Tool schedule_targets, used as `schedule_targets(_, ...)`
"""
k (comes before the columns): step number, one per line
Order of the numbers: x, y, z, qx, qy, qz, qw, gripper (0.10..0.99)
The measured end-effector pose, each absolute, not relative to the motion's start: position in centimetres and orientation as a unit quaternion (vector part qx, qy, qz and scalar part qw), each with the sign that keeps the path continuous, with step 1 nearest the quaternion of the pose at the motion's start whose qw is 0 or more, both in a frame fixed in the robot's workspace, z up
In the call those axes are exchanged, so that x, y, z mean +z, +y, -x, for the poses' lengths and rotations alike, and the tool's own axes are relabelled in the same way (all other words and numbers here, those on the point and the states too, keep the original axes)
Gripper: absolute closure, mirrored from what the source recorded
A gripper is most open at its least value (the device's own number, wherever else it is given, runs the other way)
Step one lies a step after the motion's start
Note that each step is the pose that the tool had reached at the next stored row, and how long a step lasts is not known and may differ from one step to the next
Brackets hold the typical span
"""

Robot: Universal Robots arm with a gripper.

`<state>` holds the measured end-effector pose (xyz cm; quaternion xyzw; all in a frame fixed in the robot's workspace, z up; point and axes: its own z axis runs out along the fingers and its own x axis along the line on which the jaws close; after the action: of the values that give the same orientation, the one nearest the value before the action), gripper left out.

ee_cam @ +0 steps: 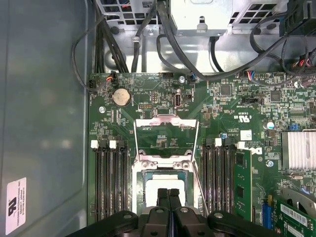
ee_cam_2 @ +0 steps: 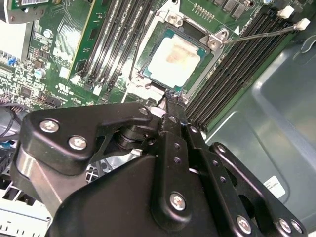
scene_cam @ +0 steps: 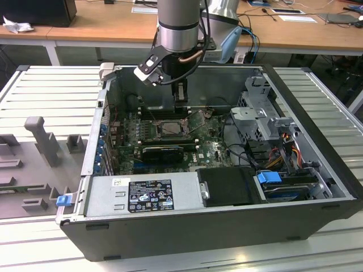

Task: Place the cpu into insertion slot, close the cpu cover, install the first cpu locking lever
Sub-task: 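Place the cpu into insertion slot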

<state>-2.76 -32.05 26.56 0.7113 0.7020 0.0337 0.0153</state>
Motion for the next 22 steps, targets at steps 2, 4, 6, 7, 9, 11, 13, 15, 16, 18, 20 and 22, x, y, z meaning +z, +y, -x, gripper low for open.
schedule_targets(2,26.6,-32.1,2.7,0.034,0.702,-0.711,0.015,0.98)
schedule_targets(4,26.7,-32.1,2.7,0.034,0.702,-0.711,0.015,0.98)
schedule_targets(6,26.8,-32.0,2.6,0.034,0.702,-0.711,0.015,0.98)
schedule_targets(7,26.9,-32.0,2.6,0.034,0.702,-0.711,0.015,0.98)
schedule_targets(9,26.9,-32.0,2.5,0.034,0.702,-0.711,0.015,0.98)
schedule_targets(11,27.0,-32.0,2.3,0.034,0.702,-0.711,0.015,0.98)
schedule_targets(13,27.0,-32.0,2.1,0.034,0.702,-0.711,0.015,0.98)
schedule_targets(15,27.0,-32.0,2.0,0.034,0.702,-0.711,0.015,0.98)
schedule_targets(16,27.0,-32.0,1.9,0.034,0.702,-0.711,0.015,0.98)
schedule_targets(18,27.2,-32.0,1.8,0.034,0.702,-0.711,0.015,0.98)
schedule_targets(20,27.7,-32.0,1.8,0.034,0.702,-0.711,0.015,0.98)
schedule_targets(22,28.0,-31.9,1.7,0.034,0.702,-0.711,0.015,0.98)
